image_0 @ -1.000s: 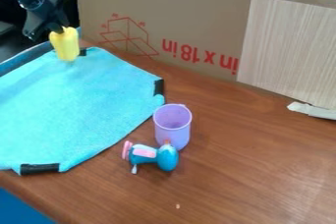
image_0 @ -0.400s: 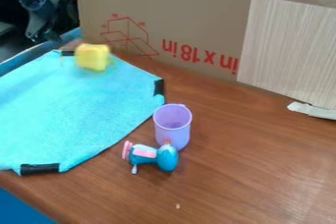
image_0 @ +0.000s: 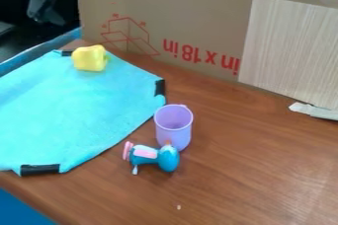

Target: Put the yellow figure on the top edge of the cloth

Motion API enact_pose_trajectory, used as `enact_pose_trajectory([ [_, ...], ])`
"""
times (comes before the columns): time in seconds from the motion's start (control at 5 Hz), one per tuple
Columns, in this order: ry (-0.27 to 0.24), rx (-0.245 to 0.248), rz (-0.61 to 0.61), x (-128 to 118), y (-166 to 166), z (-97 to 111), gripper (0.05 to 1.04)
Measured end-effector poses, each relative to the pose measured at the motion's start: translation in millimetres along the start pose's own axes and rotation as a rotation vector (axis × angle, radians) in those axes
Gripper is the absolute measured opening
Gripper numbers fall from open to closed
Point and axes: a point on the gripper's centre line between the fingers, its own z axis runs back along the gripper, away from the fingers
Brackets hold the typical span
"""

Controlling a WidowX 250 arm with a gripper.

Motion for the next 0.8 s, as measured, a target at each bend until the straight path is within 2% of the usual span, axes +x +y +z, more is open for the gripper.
enact_pose_trajectory([
  [0.2, 0.043, -0.041, 0.0, -1.4, -22.9, 25.2, 1.001],
  [0.4, -0.017, 0.079, -0.226, 2.0, -41.6, 58.1, 1.001],
  [0.6, -0.051, 0.161, -0.465, -11.0, -60.1, 86.8, 1.0],
  [0.8, 0.013, 0.256, -0.619, -11.0, -72.6, 118.6, 1.001],
])
